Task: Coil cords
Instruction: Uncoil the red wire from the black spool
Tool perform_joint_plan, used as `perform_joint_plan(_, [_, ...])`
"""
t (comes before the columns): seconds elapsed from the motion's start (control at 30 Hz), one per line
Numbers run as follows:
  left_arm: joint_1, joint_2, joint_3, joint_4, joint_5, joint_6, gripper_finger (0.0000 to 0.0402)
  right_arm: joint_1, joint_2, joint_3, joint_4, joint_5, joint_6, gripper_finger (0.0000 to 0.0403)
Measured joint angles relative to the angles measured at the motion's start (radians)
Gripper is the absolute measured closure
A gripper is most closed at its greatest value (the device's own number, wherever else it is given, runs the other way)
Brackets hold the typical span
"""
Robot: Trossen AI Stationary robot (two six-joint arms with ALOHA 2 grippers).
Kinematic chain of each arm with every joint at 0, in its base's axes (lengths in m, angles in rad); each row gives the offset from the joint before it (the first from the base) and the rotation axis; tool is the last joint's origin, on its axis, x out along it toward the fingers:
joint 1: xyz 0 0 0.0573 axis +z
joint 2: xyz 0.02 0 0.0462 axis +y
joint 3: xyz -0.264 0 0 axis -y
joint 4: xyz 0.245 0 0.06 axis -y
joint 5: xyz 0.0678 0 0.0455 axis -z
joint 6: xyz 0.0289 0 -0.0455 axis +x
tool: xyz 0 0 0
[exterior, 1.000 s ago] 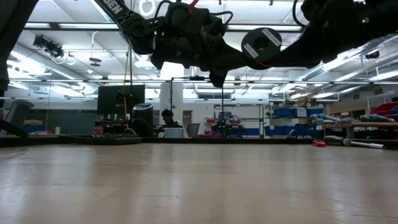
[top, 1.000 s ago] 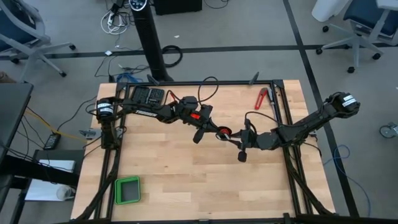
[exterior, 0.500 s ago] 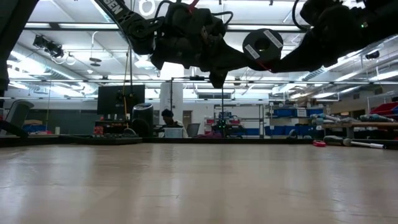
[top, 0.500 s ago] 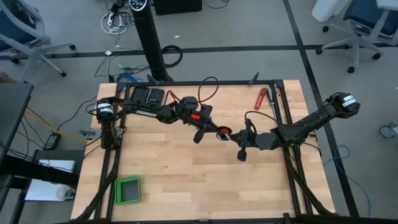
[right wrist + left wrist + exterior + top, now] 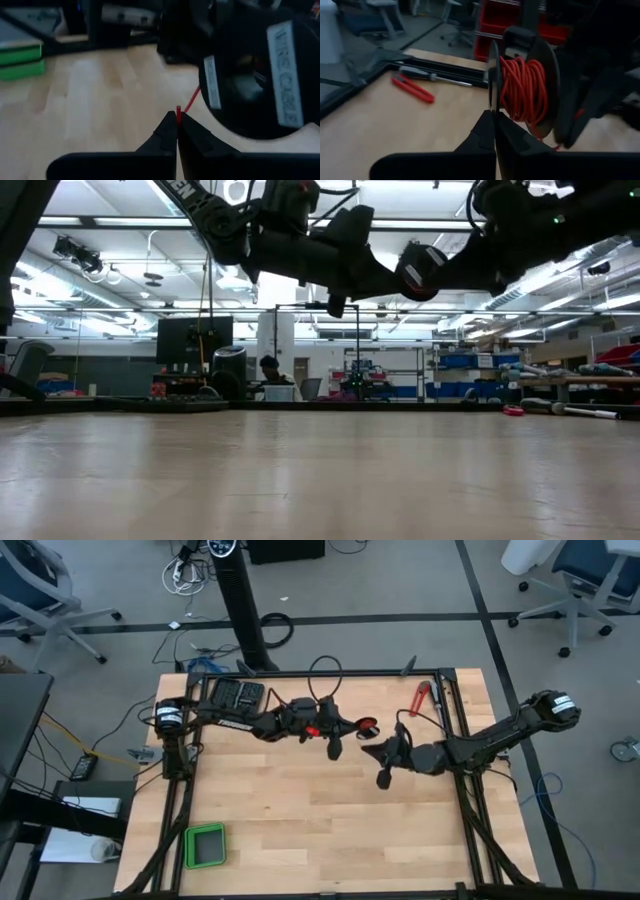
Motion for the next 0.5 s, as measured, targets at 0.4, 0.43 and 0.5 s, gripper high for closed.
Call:
perform_joint_plan(0.4, [-0.026, -0.024, 0.0, -0.13, 0.015, 0.017, 0.0401, -0.007, -0.05, 0.029, 0.117, 0.044, -0.087, 0.0403])
perform_joint_plan(0.43, [-0.026, -0.041, 0.0, -0.164, 0.022, 0.027, 0.0401, 0.005, -0.068, 0.04, 0.048, 0.078, -0.075, 0.0403])
perform_joint_plan(0.5, [-0.026, -0.083, 0.001, -0.26, 0.018, 0.063, 0.0401, 0.029, -0.104, 0.059, -0.107, 0.149, -0.036, 0.0403])
